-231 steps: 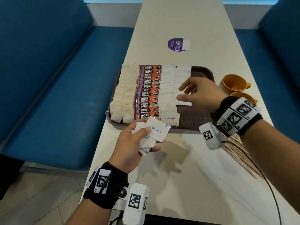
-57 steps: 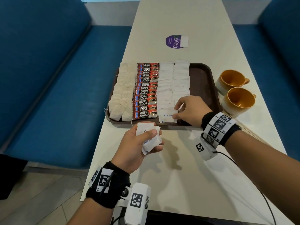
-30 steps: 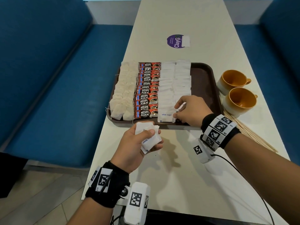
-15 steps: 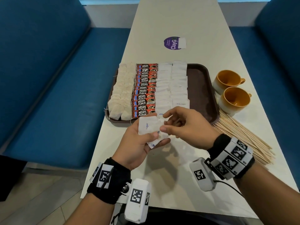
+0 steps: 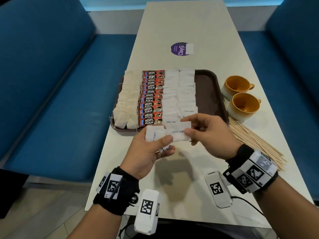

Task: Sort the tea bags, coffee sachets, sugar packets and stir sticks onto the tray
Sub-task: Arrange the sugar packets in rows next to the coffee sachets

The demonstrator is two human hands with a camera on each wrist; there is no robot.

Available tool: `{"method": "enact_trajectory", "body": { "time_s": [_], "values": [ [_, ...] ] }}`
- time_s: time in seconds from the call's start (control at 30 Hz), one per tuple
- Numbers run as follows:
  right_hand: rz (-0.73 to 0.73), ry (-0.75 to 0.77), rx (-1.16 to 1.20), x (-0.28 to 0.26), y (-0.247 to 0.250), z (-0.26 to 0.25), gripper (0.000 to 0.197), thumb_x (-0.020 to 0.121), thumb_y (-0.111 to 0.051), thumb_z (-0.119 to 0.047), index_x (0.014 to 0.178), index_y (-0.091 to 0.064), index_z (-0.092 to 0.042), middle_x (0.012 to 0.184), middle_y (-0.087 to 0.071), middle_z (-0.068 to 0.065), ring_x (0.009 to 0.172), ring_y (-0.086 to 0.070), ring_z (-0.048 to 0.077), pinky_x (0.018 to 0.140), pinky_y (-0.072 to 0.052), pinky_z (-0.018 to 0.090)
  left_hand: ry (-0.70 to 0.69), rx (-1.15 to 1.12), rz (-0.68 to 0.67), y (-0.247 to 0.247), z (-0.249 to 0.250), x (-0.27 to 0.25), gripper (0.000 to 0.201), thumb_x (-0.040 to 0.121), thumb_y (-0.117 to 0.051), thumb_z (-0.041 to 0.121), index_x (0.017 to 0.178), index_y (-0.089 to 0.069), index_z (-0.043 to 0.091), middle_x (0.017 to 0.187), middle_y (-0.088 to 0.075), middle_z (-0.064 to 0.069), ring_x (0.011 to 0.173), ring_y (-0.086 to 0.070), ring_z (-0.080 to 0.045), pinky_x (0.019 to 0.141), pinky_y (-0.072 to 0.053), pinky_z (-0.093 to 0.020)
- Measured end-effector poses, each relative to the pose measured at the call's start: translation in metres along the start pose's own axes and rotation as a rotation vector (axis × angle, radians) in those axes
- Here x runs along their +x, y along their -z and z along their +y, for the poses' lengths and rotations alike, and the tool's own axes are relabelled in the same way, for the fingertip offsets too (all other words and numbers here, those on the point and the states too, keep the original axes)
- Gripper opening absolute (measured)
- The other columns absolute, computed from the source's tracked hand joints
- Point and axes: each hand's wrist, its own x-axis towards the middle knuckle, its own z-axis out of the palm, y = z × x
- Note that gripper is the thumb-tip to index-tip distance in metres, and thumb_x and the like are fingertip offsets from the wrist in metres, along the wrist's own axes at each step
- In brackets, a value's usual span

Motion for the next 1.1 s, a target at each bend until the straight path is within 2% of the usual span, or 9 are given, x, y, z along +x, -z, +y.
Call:
{"method": "enact_trajectory", "body": {
  "time_s": [0.07,0.17,0.43,0.6,0.7,0.77,0.87,1.0,1.1],
  "values": [
    [-0.001,-0.030,0.033,-0.001,0.003,0.000,0.011,0.093,-0.073,-0.009,0.102,-0.076,-0.015,0.082,-0.075,0.006,0.066,-0.070,0.024,0.069,-0.062,0.037,-0.016,0.012,0.001,0.001,-0.001,0.001,0.061,0.072,-0.079,0.000,0.129,-0.056,0.001,0.103,-0.073,-0.018,0.071,-0.069,-0.025,0.066,-0.060,-0.032],
    [-0.036,-0.064,0.093,-0.004,0.002,-0.003,0.006,0.092,-0.073,-0.009,0.098,-0.076,-0.010,0.091,-0.077,0.009,0.071,-0.073,0.026,0.066,-0.060,0.029,-0.022,0.027,0.005,0.000,-0.004,0.003,0.054,0.079,-0.076,-0.005,0.128,-0.056,-0.001,0.099,-0.072,-0.018,0.070,-0.068,-0.026,0.062,-0.058,-0.031],
    [-0.145,-0.097,0.098,0.000,0.006,-0.006,0.028,0.079,-0.083,-0.001,0.105,-0.072,-0.004,0.088,-0.079,0.008,0.068,-0.075,0.021,0.063,-0.059,0.022,-0.037,0.111,0.058,0.001,-0.006,0.006,0.034,0.084,-0.077,-0.002,0.114,-0.064,0.004,0.093,-0.075,-0.015,0.064,-0.067,-0.027,0.056,-0.056,-0.029],
    [-0.003,-0.143,0.051,0.024,0.022,-0.004,0.018,0.085,-0.080,-0.008,0.102,-0.073,-0.008,0.094,-0.078,0.011,0.078,-0.076,0.023,0.065,-0.062,0.027,-0.052,0.080,0.110,0.007,-0.006,0.009,0.030,0.083,-0.077,-0.003,0.110,-0.064,0.005,0.084,-0.071,-0.009,0.065,-0.068,-0.027,0.056,-0.056,-0.028],
    [0.086,-0.189,-0.106,0.050,0.032,0.001,0.017,0.088,-0.079,-0.018,0.102,-0.071,-0.020,0.094,-0.075,-0.001,0.075,-0.075,0.013,0.060,-0.058,0.021,-0.042,0.047,0.118,0.008,-0.005,0.010,0.037,0.084,-0.077,-0.001,0.118,-0.062,0.003,0.089,-0.072,-0.009,0.070,-0.070,-0.029,0.060,-0.057,-0.029],
    [0.107,-0.200,-0.250,0.069,0.034,0.008,0.019,0.087,-0.081,-0.024,0.103,-0.071,-0.023,0.094,-0.072,-0.001,0.074,-0.069,0.015,0.063,-0.055,0.026,-0.027,0.033,0.110,0.008,-0.003,0.010,0.039,0.084,-0.077,0.002,0.120,-0.062,0.003,0.094,-0.072,-0.011,0.073,-0.070,-0.031,0.064,-0.058,-0.031],
    [0.073,-0.213,-0.437,0.087,0.031,0.018,0.022,0.086,-0.082,-0.027,0.105,-0.071,-0.025,0.095,-0.067,-0.002,0.079,-0.061,0.012,0.067,-0.048,0.024,0.005,0.025,0.094,0.007,-0.003,0.008,0.047,0.076,-0.081,0.011,0.119,-0.063,0.004,0.099,-0.072,-0.014,0.076,-0.071,-0.034,0.067,-0.059,-0.033],
    [0.078,-0.195,-0.556,0.097,0.027,0.024,0.024,0.083,-0.085,-0.025,0.103,-0.072,-0.023,0.092,-0.060,-0.008,0.081,-0.055,0.004,0.063,-0.040,0.018,0.034,0.009,0.089,0.009,-0.004,0.007,0.051,0.069,-0.081,0.014,0.116,-0.062,0.004,0.099,-0.072,-0.016,0.077,-0.071,-0.034,0.067,-0.060,-0.034],
    [0.121,-0.172,-0.583,0.102,0.027,0.026,0.034,0.077,-0.089,-0.026,0.104,-0.068,-0.025,0.095,-0.057,-0.009,0.085,-0.056,0.008,0.074,-0.044,0.022,0.042,-0.007,0.100,0.012,-0.005,0.008,0.053,0.071,-0.080,0.013,0.119,-0.061,0.001,0.099,-0.072,-0.017,0.076,-0.071,-0.034,0.067,-0.060,-0.034]
  ]
}}
